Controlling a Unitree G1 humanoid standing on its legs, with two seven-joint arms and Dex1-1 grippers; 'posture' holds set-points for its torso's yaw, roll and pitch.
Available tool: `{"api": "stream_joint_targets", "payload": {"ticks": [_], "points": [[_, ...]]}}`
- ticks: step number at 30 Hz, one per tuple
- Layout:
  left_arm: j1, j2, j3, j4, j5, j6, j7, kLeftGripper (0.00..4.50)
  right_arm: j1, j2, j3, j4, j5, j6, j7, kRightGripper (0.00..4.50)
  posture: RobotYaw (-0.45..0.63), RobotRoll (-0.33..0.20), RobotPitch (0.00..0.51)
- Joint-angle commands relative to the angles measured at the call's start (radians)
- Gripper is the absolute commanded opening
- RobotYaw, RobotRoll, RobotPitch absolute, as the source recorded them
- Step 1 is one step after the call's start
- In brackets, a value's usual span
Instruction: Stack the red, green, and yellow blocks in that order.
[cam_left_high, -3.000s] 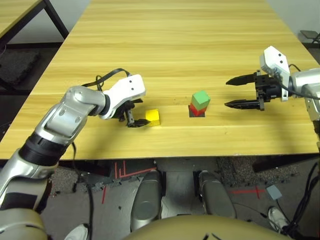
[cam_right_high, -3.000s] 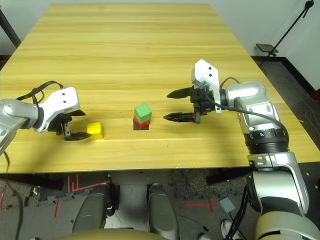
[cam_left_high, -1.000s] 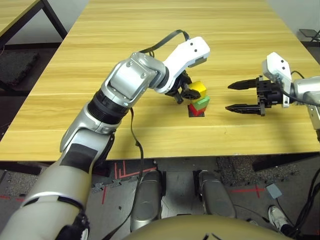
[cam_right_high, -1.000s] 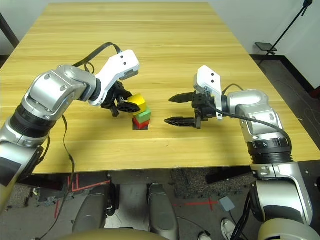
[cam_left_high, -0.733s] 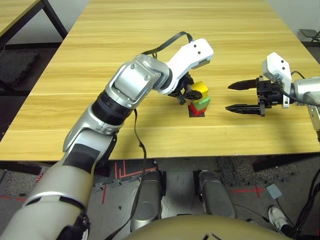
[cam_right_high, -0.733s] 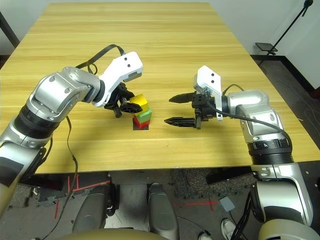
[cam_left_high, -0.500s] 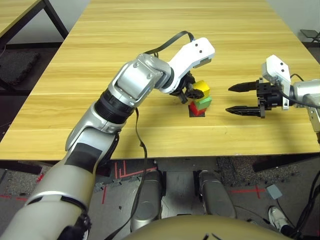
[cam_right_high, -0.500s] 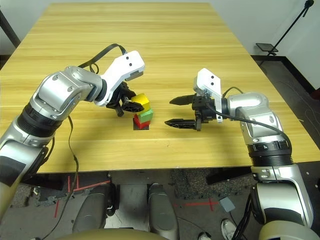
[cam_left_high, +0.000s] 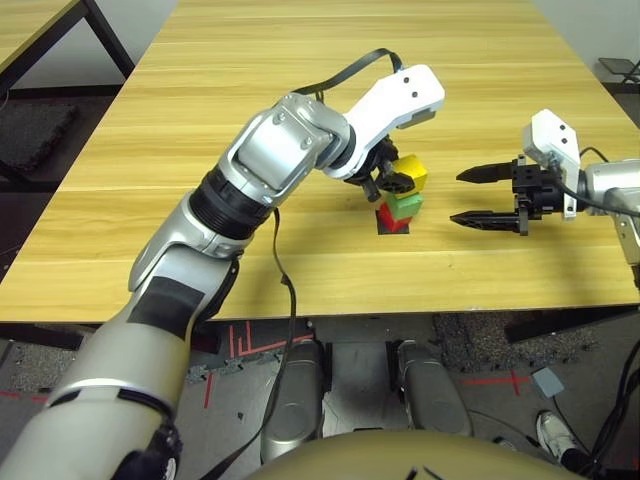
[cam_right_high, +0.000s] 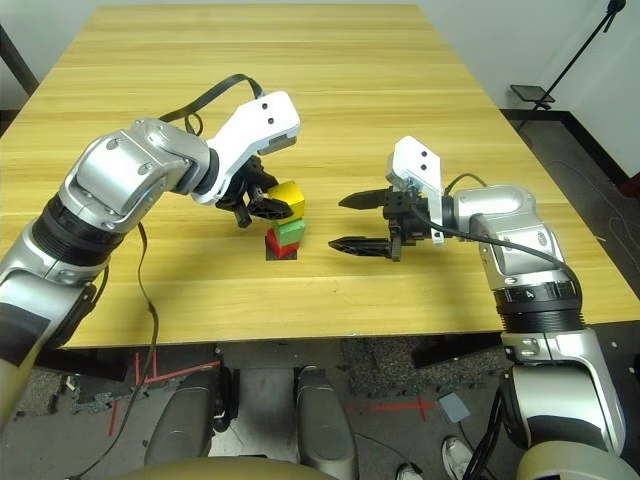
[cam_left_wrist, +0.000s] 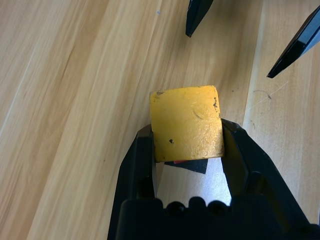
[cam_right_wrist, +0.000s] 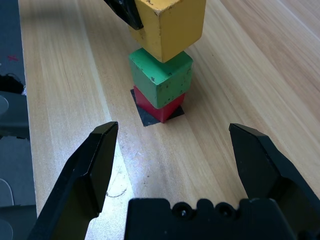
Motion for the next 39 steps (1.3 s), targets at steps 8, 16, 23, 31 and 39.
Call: {"api": "stream_joint_targets", "payload": {"ticks": [8, 16, 23, 31, 39], "points": [[-0.013, -0.016, -0.017, -0.010, -0.003, -0.005, -0.004, 1.94, -0.003, 0.006, -0.002, -0.003, 0.010, -0.002, -0.007, 4.50, 0.20, 0.042, 0.097], [0.000, -0.025, -0.024, 0.009, 0.002, -0.024, -0.006, 1.94, 0.017, 0.002, -0.009, -0.029, 0.019, 0.013, -0.018, 4.50, 0.19, 0.045, 0.105], [0.007, -0.019, -0.040, 0.039, 0.018, -0.067, -0.010, 1.94, 0.019, -0.001, -0.016, -0.036, 0.023, 0.020, -0.028, 4.50, 0.18, 0.046, 0.112], [0.015, -0.013, -0.053, 0.044, 0.026, -0.083, -0.015, 1.94, 0.025, -0.008, -0.021, -0.046, 0.026, 0.032, -0.031, 4.50, 0.18, 0.045, 0.119], [0.012, -0.008, -0.067, 0.047, 0.031, -0.082, -0.023, 1.94, 0.031, -0.012, -0.019, -0.054, 0.034, 0.036, -0.040, 4.50, 0.18, 0.047, 0.121]]}}
